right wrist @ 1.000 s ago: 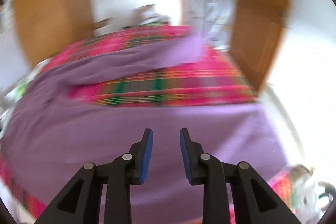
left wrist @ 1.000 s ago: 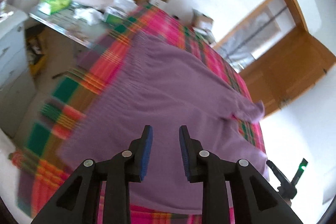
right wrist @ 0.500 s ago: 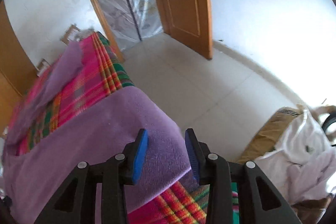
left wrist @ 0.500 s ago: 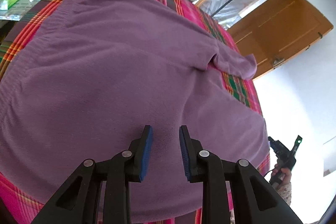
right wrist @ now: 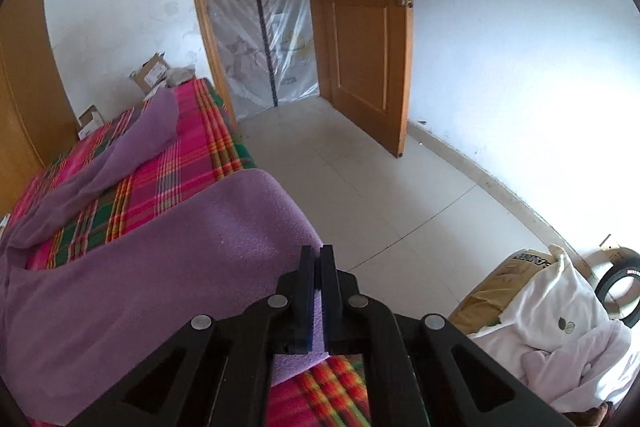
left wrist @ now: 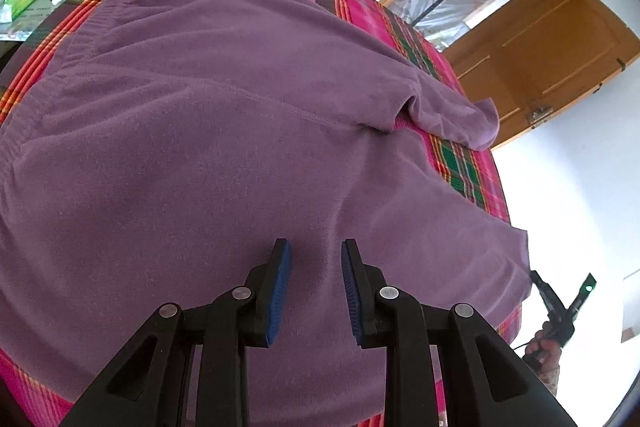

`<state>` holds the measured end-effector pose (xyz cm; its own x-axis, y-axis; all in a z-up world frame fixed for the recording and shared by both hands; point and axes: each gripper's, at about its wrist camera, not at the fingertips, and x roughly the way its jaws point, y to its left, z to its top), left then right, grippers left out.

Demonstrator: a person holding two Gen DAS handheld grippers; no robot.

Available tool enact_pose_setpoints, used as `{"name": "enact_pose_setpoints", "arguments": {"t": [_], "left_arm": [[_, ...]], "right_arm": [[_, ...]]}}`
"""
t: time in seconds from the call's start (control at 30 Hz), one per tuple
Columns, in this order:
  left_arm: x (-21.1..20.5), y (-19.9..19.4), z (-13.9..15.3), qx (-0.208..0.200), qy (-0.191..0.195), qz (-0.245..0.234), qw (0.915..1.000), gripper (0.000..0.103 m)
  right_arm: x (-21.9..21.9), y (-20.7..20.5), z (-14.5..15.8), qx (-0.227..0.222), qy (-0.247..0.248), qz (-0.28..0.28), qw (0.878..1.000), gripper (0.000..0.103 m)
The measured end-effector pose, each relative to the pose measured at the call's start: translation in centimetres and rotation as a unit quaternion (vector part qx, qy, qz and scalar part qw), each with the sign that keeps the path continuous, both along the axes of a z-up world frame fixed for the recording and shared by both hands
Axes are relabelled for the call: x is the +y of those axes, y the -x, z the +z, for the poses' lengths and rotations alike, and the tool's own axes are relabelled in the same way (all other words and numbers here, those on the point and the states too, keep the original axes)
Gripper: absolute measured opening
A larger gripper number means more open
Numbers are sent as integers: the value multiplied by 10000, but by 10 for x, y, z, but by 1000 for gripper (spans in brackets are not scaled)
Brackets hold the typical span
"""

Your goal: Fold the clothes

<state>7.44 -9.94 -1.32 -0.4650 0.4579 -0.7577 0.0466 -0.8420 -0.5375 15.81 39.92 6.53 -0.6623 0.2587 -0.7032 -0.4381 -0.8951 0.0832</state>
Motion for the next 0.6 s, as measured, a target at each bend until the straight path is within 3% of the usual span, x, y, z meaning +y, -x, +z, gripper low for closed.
{"name": "enact_pose_setpoints", "arguments": {"t": [0.17,0.33,0.47,0.6], "left_arm": [[-6,-2,-3,-10,-96,43,9999,27],[-4,-3,2,-8,79,-28,10000,27],[-4,3,13,135,92,-53,9999,27],[18,21,28,362,289,-421,9980,27]], "right_arm": [[5,-4,-6,-288,-54,-123,9995,2],[-3,3,-17,-639,-298,-149,9974,3],[-5,4,-14,-685,-271,-163,9971,3],[-3,4,2,-569,-531,-429,9960,4]]}}
